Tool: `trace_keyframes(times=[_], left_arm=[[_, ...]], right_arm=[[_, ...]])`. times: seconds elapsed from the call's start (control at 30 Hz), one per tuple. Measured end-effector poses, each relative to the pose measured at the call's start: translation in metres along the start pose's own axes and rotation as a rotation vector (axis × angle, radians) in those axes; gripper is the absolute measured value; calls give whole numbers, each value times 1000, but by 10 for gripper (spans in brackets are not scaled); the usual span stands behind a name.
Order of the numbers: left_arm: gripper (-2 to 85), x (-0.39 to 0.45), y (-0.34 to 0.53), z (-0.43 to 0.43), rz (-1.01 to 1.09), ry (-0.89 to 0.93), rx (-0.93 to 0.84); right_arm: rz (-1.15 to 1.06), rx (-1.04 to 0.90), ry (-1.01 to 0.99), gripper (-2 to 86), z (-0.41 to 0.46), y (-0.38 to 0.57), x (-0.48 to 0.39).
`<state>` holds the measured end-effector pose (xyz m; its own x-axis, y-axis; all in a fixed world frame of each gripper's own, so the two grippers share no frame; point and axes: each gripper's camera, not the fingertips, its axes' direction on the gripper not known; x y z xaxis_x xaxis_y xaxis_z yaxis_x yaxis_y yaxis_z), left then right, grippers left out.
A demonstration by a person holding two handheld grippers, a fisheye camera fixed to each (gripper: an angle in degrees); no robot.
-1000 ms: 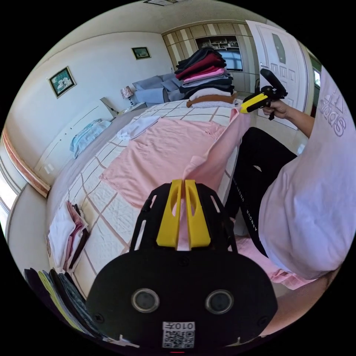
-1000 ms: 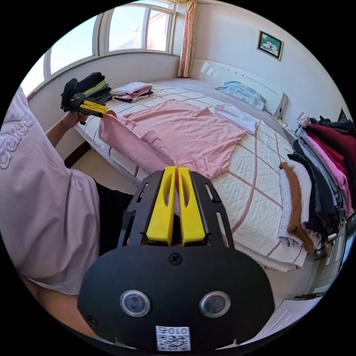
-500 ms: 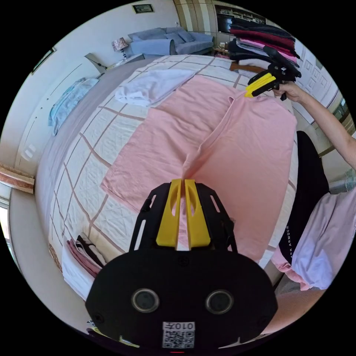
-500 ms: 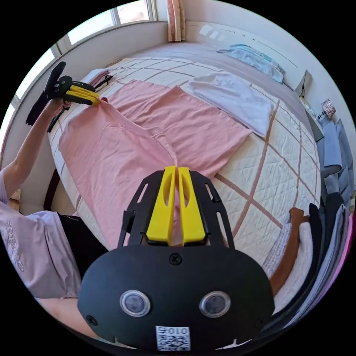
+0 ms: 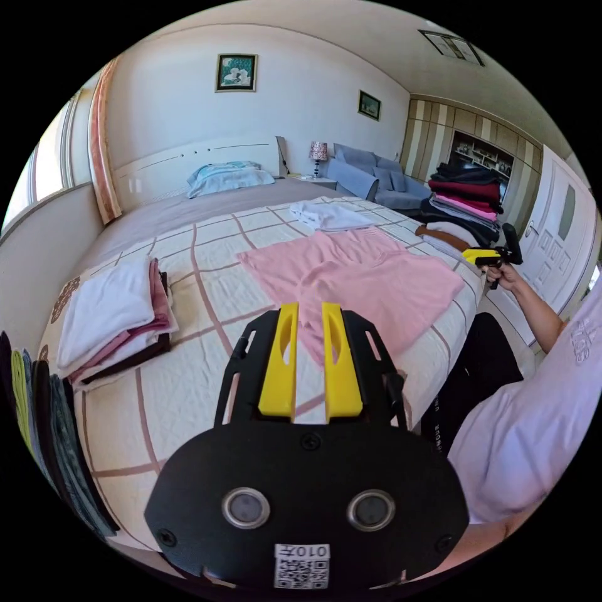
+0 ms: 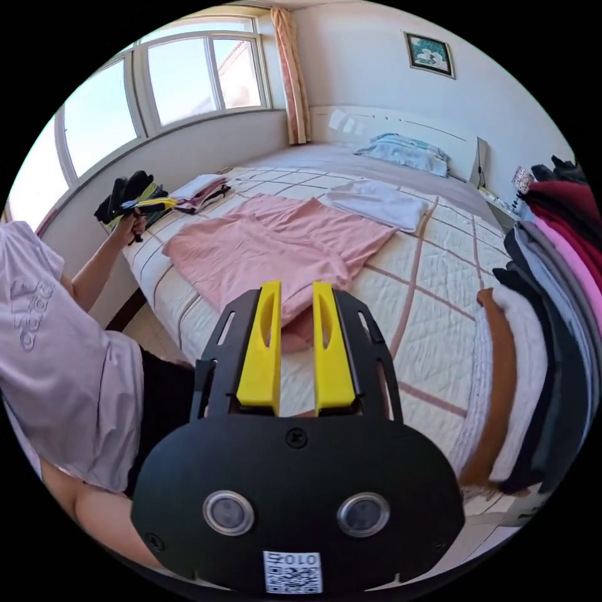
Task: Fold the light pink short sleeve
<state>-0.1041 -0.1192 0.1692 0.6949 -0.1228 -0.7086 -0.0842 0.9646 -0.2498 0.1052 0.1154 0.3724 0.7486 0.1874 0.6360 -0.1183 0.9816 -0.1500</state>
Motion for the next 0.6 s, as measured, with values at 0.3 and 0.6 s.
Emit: trace_keyframes(times=[0.3,0.6], left_arm=[[64,42,49,26,143,13,-147],[32,75,32,46,388,-151,-146]], right_arm=[[54,-85,-25,77,34,54,-14],[47,-92,-33,77,40,62,-16]])
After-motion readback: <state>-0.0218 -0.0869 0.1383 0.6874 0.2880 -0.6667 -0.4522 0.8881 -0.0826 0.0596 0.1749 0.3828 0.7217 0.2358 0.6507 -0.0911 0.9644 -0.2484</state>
